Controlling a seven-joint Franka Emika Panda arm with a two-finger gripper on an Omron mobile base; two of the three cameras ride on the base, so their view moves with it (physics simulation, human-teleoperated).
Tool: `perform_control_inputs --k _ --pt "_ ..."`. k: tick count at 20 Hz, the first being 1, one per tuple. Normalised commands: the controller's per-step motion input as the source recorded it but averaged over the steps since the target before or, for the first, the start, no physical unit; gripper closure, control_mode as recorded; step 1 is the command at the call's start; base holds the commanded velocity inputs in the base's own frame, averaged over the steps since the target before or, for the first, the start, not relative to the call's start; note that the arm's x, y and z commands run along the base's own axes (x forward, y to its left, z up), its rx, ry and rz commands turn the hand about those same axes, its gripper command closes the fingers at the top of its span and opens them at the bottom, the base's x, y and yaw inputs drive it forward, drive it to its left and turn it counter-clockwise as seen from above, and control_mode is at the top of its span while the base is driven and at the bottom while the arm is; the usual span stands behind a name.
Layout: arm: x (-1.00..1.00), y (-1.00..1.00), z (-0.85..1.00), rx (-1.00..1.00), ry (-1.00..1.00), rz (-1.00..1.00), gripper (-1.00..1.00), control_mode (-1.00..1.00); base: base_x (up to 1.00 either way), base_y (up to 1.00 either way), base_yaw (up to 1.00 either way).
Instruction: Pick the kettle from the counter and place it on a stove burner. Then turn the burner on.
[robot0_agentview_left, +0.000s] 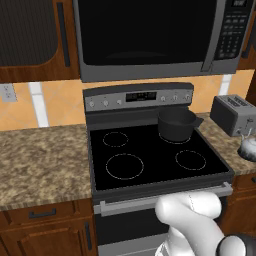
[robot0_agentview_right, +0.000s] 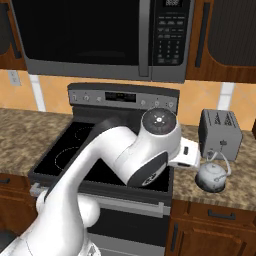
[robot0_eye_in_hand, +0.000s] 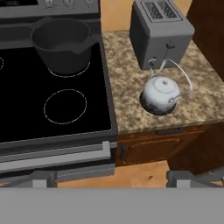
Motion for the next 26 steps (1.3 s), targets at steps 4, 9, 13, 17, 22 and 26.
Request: perform_control_inputs --k 4,9,13,17,22,26 --pt "0.41 -1.00 -0.30 0.00 0.10 -0.07 -1.00 -1.00 0.00 0.00 0.00" --pt "0.68 -1.00 -0.37 0.00 0.14 -0.04 -1.00 -1.00 0.00 0.00 0.00" --pt "0.78 -0.99 -0.47 0.04 0.12 0.00 -1.00 -1.00 0.00 0.00 0.00" --pt "0.45 -0.44 -0.43 0.10 0.10 0.00 -1.00 -1.00 0.00 0.00 0.00" --pt "0.54 -0.03 -0.37 0.13 0.11 0.00 -1.00 -1.00 0.00 0.00 0.00" --pt "0.49 0.00 -0.28 0.14 0.03 0.02 -1.00 -1.00 0.00 0.00 0.00"
